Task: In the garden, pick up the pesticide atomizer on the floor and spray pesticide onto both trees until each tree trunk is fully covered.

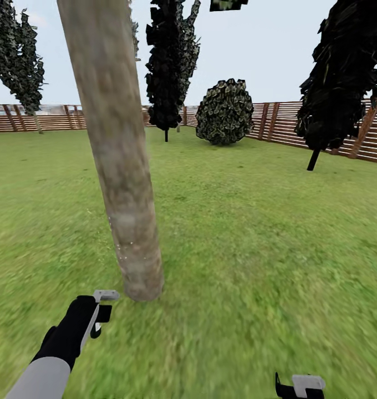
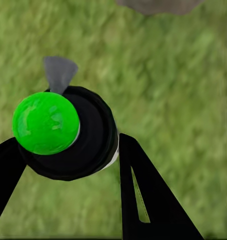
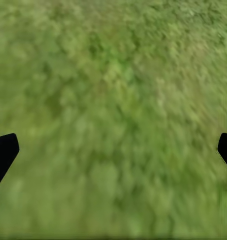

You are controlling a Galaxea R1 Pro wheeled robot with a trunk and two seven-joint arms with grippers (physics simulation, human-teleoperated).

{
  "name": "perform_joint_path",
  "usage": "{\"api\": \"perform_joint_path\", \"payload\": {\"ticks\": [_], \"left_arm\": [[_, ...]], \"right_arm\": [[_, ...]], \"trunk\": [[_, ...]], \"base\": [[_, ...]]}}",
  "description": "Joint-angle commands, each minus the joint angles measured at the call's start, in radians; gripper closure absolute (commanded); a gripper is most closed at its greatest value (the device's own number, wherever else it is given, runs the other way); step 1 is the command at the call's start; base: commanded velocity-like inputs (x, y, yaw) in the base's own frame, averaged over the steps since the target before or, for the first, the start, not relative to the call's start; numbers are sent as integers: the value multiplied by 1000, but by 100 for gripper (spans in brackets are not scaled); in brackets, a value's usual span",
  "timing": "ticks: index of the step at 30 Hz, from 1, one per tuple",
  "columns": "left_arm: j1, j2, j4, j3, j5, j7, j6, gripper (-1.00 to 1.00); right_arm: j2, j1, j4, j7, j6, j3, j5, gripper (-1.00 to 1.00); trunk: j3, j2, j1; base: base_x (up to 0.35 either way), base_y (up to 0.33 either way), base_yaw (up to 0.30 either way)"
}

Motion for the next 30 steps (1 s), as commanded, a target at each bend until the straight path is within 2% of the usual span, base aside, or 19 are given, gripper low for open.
{"api": "perform_joint_path", "payload": {"ticks": [1,20,27,30], "left_arm": [[0,0,-1,0,-8,4,5,100],[-1,0,-11,-13,-7,5,0,100],[-10,0,-25,-12,-5,4,-3,100],[-11,1,-60,-12,-4,3,-8,100]], "right_arm": [[0,-1,2,-6,-2,-5,11,-100],[0,-1,1,-7,-2,-5,9,-100],[-1,-1,0,-8,-2,-6,9,-100],[-2,-1,0,-8,-2,-6,9,-100]], "trunk": [[-1,0,0],[-1,0,0],[-1,0,0],[-1,0,0]], "base": [[-18,-258,2],[-13,-272,2],[-151,-247,226],[-8,-268,276]]}}
